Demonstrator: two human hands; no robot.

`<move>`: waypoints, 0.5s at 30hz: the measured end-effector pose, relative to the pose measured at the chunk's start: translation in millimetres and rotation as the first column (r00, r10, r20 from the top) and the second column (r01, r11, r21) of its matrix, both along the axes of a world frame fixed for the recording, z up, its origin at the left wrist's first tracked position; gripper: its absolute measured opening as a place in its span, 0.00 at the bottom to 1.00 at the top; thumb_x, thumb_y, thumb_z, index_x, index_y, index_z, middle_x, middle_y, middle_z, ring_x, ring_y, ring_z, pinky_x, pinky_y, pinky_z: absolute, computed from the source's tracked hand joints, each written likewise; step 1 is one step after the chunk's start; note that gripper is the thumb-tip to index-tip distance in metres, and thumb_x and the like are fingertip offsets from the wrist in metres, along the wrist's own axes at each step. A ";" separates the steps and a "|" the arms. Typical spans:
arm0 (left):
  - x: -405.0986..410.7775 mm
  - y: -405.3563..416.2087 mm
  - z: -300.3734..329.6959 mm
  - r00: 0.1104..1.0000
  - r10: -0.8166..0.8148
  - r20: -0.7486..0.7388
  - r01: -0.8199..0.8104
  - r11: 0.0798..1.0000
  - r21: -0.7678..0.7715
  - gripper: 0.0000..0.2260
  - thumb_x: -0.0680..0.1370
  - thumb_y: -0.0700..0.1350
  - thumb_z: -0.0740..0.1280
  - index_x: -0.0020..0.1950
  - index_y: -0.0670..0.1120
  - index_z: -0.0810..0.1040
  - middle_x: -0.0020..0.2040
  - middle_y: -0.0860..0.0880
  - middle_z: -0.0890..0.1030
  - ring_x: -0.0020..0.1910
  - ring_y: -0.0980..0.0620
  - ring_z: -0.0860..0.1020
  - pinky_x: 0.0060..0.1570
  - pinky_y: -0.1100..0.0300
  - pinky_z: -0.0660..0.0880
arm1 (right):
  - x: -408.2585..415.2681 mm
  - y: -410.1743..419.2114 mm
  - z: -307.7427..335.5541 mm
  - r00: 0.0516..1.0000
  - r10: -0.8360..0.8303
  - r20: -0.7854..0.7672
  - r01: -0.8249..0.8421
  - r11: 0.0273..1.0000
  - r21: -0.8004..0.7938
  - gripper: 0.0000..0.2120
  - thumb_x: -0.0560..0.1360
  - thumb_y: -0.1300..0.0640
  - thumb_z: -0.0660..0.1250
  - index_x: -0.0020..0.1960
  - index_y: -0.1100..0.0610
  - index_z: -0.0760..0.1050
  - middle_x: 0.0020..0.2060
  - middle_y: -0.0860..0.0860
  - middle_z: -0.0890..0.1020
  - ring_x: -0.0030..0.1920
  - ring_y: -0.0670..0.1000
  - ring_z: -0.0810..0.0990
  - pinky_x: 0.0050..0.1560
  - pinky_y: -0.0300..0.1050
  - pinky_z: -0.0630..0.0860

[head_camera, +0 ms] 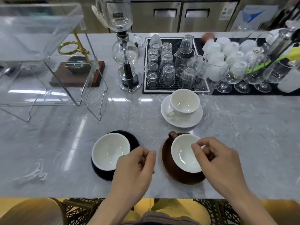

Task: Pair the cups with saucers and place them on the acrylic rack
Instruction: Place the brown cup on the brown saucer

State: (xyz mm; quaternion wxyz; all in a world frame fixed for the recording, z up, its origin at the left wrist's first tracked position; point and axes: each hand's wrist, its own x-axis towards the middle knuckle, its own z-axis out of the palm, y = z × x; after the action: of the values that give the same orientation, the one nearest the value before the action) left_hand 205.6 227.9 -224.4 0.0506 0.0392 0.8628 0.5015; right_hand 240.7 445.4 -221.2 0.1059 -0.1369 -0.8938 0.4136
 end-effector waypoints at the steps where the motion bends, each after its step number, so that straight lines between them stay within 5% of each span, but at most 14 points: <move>1: -0.8 -7.6 2.6 1.000 0.011 -0.015 -0.011 1.000 0.004 0.15 0.78 0.60 0.63 0.36 0.54 0.78 0.29 0.54 0.82 0.29 0.54 0.80 0.31 0.58 0.76 | -0.8 -9.5 2.1 1.000 0.014 -0.008 -0.014 1.000 0.006 0.05 0.74 0.48 0.69 0.40 0.44 0.77 0.28 0.49 0.78 0.32 0.48 0.77 0.33 0.37 0.72; 7: -3.8 -63.9 9.8 0.996 0.077 -0.049 -0.077 0.997 0.014 0.12 0.80 0.53 0.67 0.37 0.54 0.78 0.28 0.53 0.81 0.28 0.54 0.78 0.28 0.59 0.72 | -4.4 -73.1 11.6 0.996 0.075 -0.056 -0.077 0.997 -0.021 0.06 0.75 0.49 0.68 0.39 0.46 0.78 0.30 0.44 0.79 0.32 0.45 0.77 0.32 0.31 0.69; 15: -15.4 -130.1 5.2 0.993 0.117 -0.014 -0.117 0.992 0.051 0.10 0.80 0.51 0.67 0.39 0.57 0.79 0.29 0.54 0.82 0.27 0.59 0.77 0.28 0.70 0.70 | -10.0 -136.1 4.2 0.989 0.148 0.003 -0.147 0.987 -0.063 0.07 0.77 0.51 0.68 0.40 0.47 0.77 0.27 0.48 0.76 0.26 0.45 0.72 0.28 0.39 0.68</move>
State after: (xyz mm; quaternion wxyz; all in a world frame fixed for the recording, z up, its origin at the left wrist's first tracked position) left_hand 190.2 97.8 -219.1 0.0126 -0.0058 0.8511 0.5247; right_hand 230.8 309.4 -217.1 0.0675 -0.0752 -0.8884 0.4477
